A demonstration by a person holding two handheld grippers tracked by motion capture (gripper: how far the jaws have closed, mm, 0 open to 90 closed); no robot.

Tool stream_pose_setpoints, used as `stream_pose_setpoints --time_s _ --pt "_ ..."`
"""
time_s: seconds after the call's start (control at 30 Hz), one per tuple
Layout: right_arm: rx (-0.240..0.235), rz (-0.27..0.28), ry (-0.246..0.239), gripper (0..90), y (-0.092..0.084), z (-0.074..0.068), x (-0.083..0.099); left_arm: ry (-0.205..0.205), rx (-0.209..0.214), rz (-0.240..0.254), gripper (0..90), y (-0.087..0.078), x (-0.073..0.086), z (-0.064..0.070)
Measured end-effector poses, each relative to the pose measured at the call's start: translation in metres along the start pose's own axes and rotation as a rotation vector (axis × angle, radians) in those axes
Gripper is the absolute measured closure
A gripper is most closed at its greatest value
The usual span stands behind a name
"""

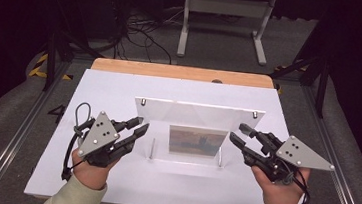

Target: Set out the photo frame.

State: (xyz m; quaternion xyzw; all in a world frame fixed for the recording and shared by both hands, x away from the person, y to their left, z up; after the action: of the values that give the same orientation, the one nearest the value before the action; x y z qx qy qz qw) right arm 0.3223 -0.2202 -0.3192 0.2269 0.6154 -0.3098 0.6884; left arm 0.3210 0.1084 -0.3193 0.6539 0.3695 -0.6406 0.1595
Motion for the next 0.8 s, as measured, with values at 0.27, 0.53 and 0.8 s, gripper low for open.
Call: stream_pose_setpoints --time_s 0.27,0.53,0.8 --pt "0.002 0.023 -0.001 56.6 0.006 0.004 0.002 0.001 0.009 0.021 71.5 0.003 0.002 -0.003" --pt "0.049 0.006 -0.002 49.2 0.012 0.010 0.008 -0.018 -0.030 0.015 47.9 0.010 0.005 -0.010" --pt "0.062 -0.009 0.036 39.8 0.018 0.018 0.017 -0.055 -0.027 -0.023 44.0 0.020 0.016 -0.019"
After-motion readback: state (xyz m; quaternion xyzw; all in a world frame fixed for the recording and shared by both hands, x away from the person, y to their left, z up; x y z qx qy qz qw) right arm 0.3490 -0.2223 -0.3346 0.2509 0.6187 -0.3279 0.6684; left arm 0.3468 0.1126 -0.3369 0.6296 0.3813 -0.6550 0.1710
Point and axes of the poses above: each handheld gripper's, and its own axes: y roughly forward along the jaws, x roughly out of its underside, z roughly to its right, the point moved 5 cm from there along y, roughly forward along the jaws, and after that the axes turned 1 degree about -y, right-handed, at the moved point
